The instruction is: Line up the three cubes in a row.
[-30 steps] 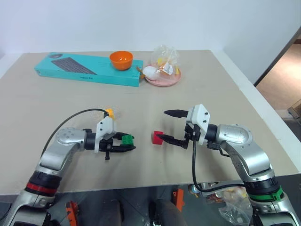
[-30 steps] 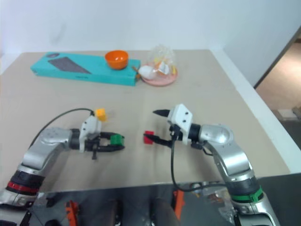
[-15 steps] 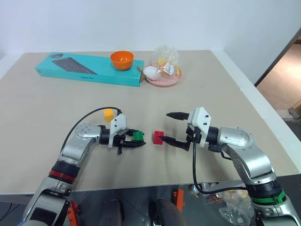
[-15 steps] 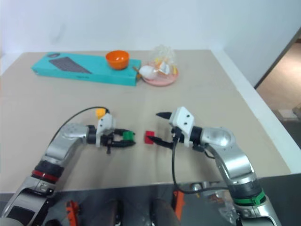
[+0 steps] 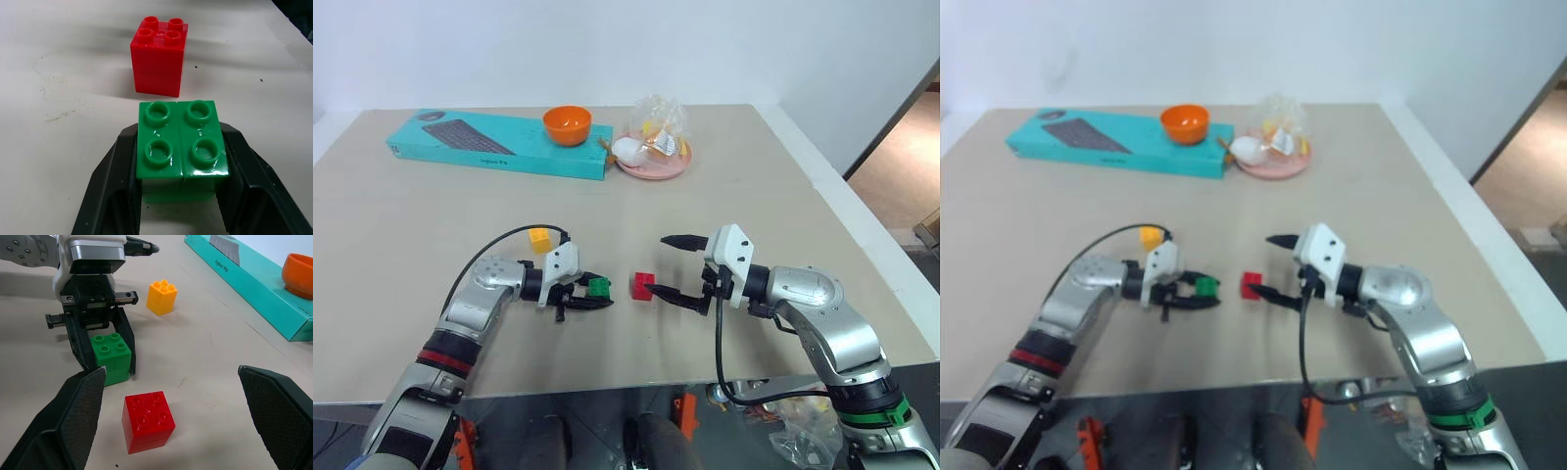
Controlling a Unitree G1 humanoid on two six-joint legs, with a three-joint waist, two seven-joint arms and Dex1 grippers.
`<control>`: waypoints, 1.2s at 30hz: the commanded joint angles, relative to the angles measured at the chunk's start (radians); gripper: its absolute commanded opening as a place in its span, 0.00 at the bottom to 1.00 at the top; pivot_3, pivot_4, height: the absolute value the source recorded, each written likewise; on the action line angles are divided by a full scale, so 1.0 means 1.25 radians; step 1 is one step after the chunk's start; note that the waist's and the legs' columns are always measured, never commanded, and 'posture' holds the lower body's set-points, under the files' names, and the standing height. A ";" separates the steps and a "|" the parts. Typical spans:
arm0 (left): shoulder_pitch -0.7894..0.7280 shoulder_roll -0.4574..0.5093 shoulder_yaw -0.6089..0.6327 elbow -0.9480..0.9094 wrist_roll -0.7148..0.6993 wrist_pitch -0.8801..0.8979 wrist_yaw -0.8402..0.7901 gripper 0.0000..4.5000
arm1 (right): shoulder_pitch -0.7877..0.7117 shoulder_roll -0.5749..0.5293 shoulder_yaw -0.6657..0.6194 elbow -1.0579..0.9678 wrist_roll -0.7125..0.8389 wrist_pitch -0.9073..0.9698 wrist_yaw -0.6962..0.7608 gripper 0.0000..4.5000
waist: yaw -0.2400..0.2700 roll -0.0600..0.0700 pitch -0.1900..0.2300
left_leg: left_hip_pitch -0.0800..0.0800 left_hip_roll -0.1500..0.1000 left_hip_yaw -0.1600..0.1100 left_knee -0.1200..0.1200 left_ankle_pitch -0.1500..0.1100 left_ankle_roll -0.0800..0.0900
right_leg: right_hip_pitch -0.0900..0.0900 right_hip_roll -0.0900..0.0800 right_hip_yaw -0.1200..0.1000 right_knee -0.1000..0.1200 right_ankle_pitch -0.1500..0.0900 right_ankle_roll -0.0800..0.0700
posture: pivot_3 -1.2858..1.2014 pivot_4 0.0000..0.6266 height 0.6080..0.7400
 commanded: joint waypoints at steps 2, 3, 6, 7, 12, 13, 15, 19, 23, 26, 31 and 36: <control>-0.012 0.013 -0.001 0.005 0.012 -0.008 -0.005 0.53 | -0.006 0.004 -0.026 -0.030 0.023 -0.003 0.000 1.00 | 0.000 0.000 0.000 | 0.000 0.000 0.000 0.000 0.000 0.000 | 0.000 0.000 0.000 0.000 0.000 0.000 | 0.52 0.24 1.00; -0.012 0.015 -0.003 0.005 0.015 -0.011 -0.008 0.59 | -0.006 0.006 -0.026 -0.031 0.027 0.000 0.001 1.00 | 0.000 0.000 0.000 | 0.000 0.000 0.000 0.000 0.000 0.000 | 0.000 0.000 0.000 0.000 0.000 0.000 | 0.52 0.24 1.00; -0.013 0.014 0.001 0.001 0.013 -0.006 -0.008 0.82 | -0.005 0.009 -0.027 -0.037 0.055 0.018 0.009 1.00 | 0.000 0.000 0.000 | 0.000 0.000 0.000 0.000 0.000 0.000 | 0.000 0.000 0.000 0.000 0.000 0.000 | 0.52 0.24 1.00; -0.013 0.014 0.003 -0.002 0.012 -0.006 -0.007 0.89 | -0.005 0.010 -0.027 -0.040 0.062 0.022 0.010 1.00 | 0.000 0.000 0.000 | 0.000 0.000 0.000 0.000 0.000 0.000 | 0.000 0.000 0.000 0.000 0.000 0.000 | 0.52 0.24 1.00; -0.018 0.030 0.025 -0.040 -0.007 0.022 0.000 0.99 | -0.001 0.007 -0.020 -0.052 0.080 0.038 0.017 1.00 | 0.000 0.000 0.000 | 0.000 0.000 0.000 0.000 0.000 0.000 | 0.000 0.000 0.000 0.000 0.000 0.000 | 0.52 0.24 1.00; -0.016 0.040 0.034 -0.062 -0.018 0.039 -0.001 0.99 | 0.000 0.007 -0.018 -0.053 0.079 0.037 0.018 1.00 | 0.000 0.000 0.000 | 0.000 0.000 0.000 0.000 0.000 0.000 | 0.000 0.000 0.000 0.000 0.000 0.000 | 0.52 0.24 1.00; -0.007 0.062 0.057 -0.119 -0.052 0.095 -0.003 0.99 | 0.001 0.007 -0.018 -0.054 0.077 0.037 0.018 1.00 | 0.000 0.000 0.000 | 0.000 0.000 0.000 0.000 0.000 0.000 | 0.000 0.000 0.000 0.000 0.000 0.000 | 0.52 0.24 1.00; 0.027 0.114 0.134 -0.258 -0.167 0.263 0.018 0.99 | 0.002 0.003 -0.022 -0.053 0.076 0.036 0.019 1.00 | -0.001 0.000 0.000 | 0.000 0.001 0.000 0.000 0.000 0.000 | 0.000 0.000 0.000 0.000 0.000 0.000 | 0.52 0.24 1.00; 0.044 0.162 0.240 -0.343 -0.281 0.438 0.089 0.99 | 0.003 -0.004 -0.029 -0.052 0.077 0.034 0.024 1.00 | -0.001 0.000 0.000 | 0.000 0.002 0.000 0.000 0.000 0.000 | 0.000 0.000 0.000 0.000 0.000 0.000 | 0.52 0.24 1.00; 0.047 0.157 0.312 -0.338 -0.303 0.476 0.182 0.99 | 0.000 -0.007 -0.034 -0.046 0.079 0.031 0.028 1.00 | -0.001 0.000 0.000 | 0.000 0.002 -0.001 0.000 0.000 0.000 | 0.000 0.000 -0.001 0.000 0.000 0.000 | 0.52 0.24 1.00; 0.089 0.062 0.362 -0.341 -0.215 0.365 0.408 0.99 | -0.014 -0.007 -0.030 -0.024 0.069 0.017 0.038 1.00 | 0.001 0.000 0.000 | 0.001 0.001 0.000 0.000 0.000 0.000 | 0.001 -0.001 0.000 0.000 0.000 0.000 | 0.52 0.24 1.00; 0.168 -0.052 0.367 -0.425 -0.140 0.313 0.619 0.99 | -0.016 -0.013 -0.027 -0.015 0.066 0.013 0.052 1.00 | 0.000 -0.001 0.000 | 0.000 0.001 0.000 0.000 0.000 0.000 | 0.000 -0.003 0.002 -0.001 0.000 0.002 | 0.52 0.24 1.00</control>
